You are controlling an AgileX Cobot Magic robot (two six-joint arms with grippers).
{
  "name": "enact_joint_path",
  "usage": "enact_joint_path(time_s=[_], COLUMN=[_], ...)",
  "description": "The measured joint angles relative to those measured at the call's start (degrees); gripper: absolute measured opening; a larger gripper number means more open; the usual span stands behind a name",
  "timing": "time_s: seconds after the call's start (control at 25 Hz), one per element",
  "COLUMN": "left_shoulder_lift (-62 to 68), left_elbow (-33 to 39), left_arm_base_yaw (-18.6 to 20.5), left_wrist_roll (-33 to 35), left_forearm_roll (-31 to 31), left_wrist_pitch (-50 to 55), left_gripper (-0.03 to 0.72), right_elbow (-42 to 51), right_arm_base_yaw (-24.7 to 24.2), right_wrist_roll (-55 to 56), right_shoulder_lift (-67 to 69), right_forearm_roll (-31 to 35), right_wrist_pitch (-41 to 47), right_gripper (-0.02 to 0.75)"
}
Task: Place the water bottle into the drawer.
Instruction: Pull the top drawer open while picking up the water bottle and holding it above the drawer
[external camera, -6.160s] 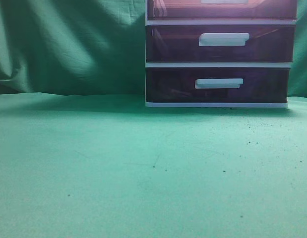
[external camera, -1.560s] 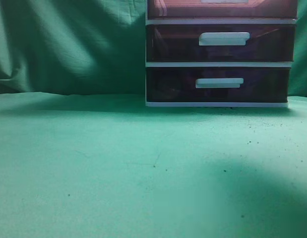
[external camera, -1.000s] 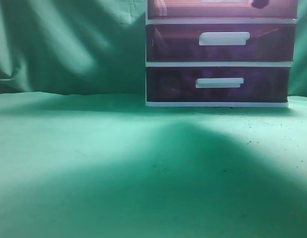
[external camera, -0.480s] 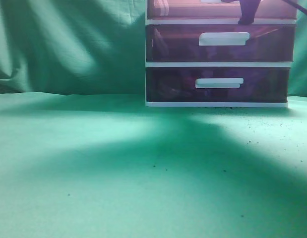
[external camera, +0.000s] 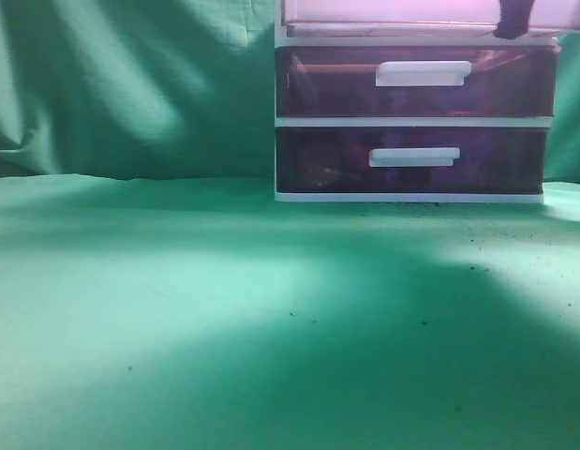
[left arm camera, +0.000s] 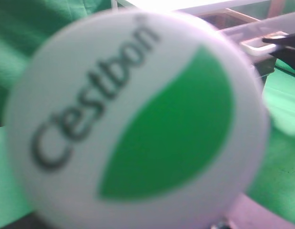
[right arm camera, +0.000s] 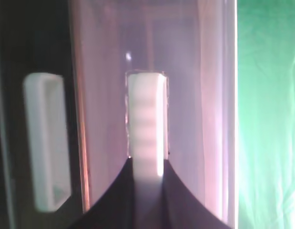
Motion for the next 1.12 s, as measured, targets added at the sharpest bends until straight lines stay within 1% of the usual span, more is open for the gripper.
enact_joint_path(time_s=[0.2, 0.36, 0.56, 0.8, 0.92, 1.04, 1.12], left_shoulder_lift=[0.0, 0.0, 0.0, 0.4, 3.6, 9.8, 15.4], left_elbow=[0.0, 0.1, 0.1, -0.5, -5.8, -14.5, -21.2], left_arm_base_yaw=[0.0, 0.0, 0.0, 0.0, 0.0, 0.0, 0.0], left_wrist_roll=[0.0, 0.0, 0.0, 0.0, 0.2, 0.2, 0.2], left_forearm_roll=[0.0, 0.1, 0.4, 1.5, 2.8, 5.5, 6.0], left_wrist_pitch=[-0.6, -3.4, -6.1, -16.3, -18.6, -19.5, -19.7], left_gripper=[0.295, 0.295, 0.295, 0.295, 0.295, 0.295, 0.295], right_elbow=[8.7, 13.0, 15.2, 16.5, 17.0, 17.3, 17.3], right_arm_base_yaw=[1.2, 4.2, 6.8, 7.3, 7.3, 7.3, 7.3], right_wrist_roll=[0.0, -0.2, -1.1, -3.2, -3.3, -3.3, -3.3], right_shoulder_lift=[-6.1, -8.5, -8.9, -9.0, -9.2, -9.2, -9.2], right_forearm_roll=[-0.1, 2.8, 6.6, 8.5, 8.8, 8.8, 8.8], right_wrist_pitch=[-1.5, -3.0, -5.0, -6.3, -6.5, -6.8, -6.8], right_gripper=[0.091, 0.091, 0.091, 0.091, 0.091, 0.091, 0.091])
